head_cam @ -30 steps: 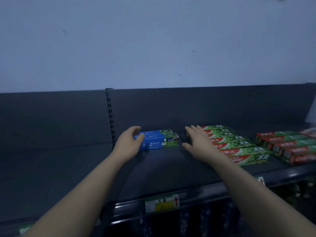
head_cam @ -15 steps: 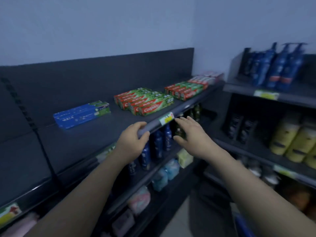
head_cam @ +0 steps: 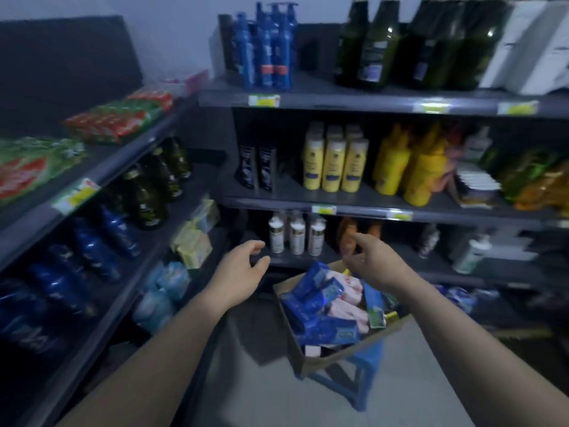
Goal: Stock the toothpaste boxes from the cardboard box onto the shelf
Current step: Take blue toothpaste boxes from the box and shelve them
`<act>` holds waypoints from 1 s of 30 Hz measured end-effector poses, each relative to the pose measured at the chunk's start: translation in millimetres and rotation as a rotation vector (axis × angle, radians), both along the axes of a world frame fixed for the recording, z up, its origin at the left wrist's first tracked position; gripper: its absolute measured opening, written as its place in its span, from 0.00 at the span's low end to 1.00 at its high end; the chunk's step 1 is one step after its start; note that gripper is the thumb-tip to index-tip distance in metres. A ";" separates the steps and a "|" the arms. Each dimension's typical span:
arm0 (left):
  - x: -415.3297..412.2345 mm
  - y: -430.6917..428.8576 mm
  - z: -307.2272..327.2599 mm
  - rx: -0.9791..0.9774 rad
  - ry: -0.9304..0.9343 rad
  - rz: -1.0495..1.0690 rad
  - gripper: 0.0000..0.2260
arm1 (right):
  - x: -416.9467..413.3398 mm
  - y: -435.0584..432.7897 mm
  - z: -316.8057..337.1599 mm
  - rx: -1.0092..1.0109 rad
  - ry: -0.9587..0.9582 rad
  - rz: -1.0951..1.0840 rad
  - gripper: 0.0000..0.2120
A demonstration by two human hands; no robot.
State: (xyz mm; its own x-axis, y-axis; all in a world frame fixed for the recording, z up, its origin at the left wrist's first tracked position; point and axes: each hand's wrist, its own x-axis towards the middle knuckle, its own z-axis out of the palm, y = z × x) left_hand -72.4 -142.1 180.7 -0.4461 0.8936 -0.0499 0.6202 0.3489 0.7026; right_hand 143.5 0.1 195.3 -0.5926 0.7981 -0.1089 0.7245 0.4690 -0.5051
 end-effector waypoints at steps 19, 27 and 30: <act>102.7 247.0 -167.6 -0.332 -0.197 -0.108 0.18 | 154.1 183.3 -180.6 -0.408 0.030 -0.452 0.18; 97.5 316.5 -240.0 -0.384 -0.272 -0.088 0.18 | 134.0 214.6 -276.7 -0.571 0.063 -0.578 0.11; 95.2 336.7 -267.1 -0.405 -0.304 -0.100 0.17 | 118.2 222.8 -311.8 -0.628 0.098 -0.624 0.11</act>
State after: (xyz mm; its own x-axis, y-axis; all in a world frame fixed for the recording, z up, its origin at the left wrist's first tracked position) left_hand 22.8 194.7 -86.4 -0.2716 0.8134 -0.5144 0.4533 0.5797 0.6771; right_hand 261.7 222.9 -116.5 -0.0993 0.7888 -0.6066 0.6956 -0.3809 -0.6091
